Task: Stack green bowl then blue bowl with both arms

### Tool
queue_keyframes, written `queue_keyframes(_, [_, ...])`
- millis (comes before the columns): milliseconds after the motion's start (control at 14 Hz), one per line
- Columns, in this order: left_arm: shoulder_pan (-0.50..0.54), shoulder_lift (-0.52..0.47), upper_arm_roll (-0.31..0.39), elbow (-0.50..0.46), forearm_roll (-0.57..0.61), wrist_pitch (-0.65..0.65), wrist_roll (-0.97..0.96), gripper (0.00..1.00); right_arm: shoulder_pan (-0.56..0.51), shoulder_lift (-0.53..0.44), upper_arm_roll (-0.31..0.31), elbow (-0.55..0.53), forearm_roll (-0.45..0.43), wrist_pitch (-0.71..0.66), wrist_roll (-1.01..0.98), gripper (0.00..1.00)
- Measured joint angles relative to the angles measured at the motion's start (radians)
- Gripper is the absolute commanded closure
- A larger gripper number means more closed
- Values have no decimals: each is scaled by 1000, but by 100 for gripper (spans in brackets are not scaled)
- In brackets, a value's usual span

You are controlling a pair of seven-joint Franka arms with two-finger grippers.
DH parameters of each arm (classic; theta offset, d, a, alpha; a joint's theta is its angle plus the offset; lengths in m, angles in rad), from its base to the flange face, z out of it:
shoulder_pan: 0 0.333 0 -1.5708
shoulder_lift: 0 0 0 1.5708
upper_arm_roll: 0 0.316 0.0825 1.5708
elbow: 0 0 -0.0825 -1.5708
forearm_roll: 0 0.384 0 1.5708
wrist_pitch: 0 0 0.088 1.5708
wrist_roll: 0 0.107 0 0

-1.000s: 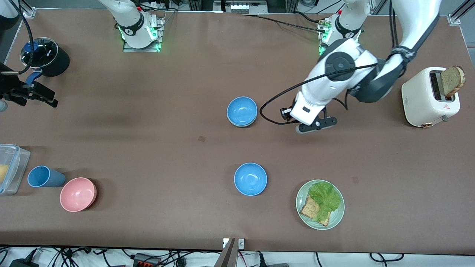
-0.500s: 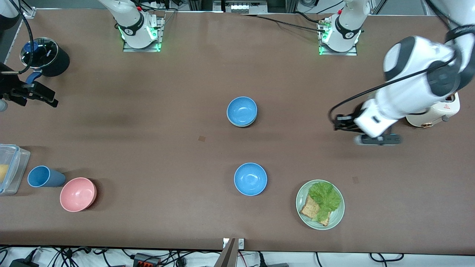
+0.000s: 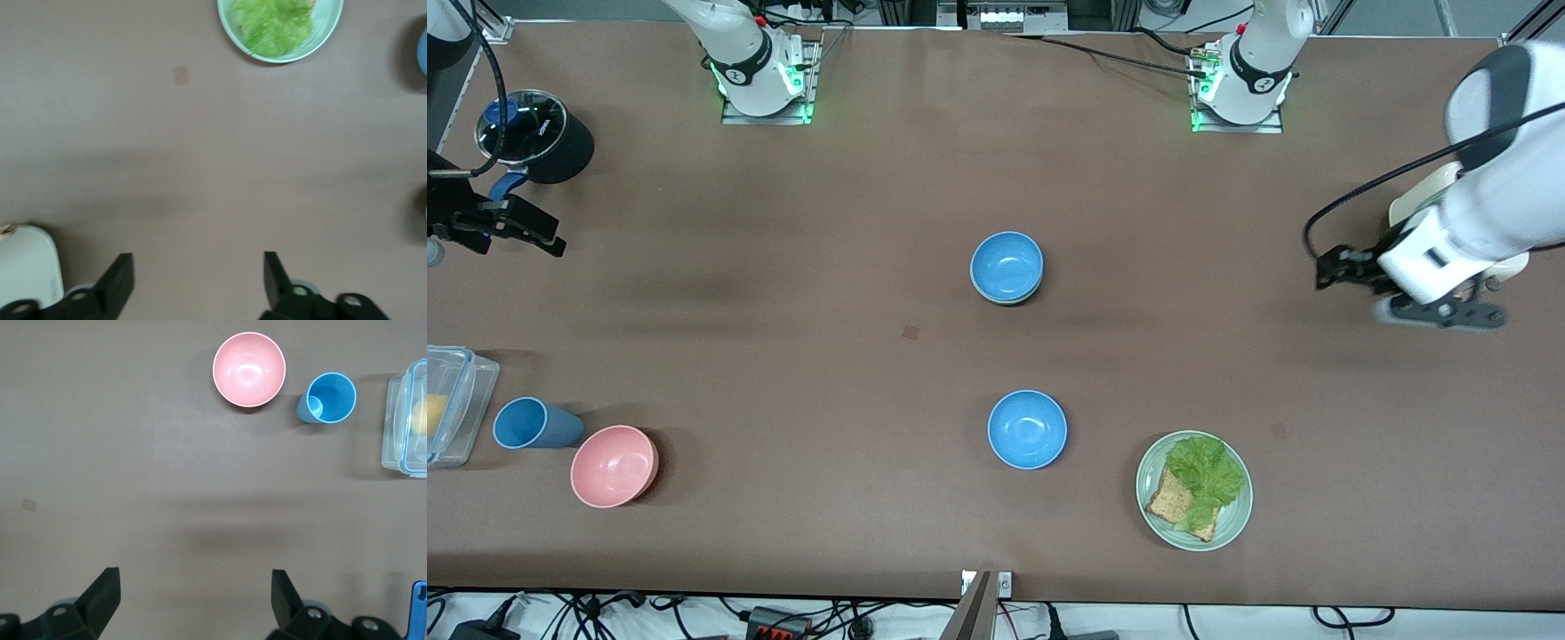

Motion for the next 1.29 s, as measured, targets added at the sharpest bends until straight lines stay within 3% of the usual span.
queue_keyframes(357, [-5, -46, 61, 1, -48, -15, -3, 0, 0, 0, 0, 0, 0, -4, 0, 0])
queue_keyframes(714, [-20, -43, 60, 70, -48, -85, -7, 0, 0, 0, 0, 0, 0, -13, 0, 0])
queue_keyframes(1286, [-24, -33, 27, 83, -18, -67, -19, 0, 0, 0, 0, 0, 0, -13, 0, 0])
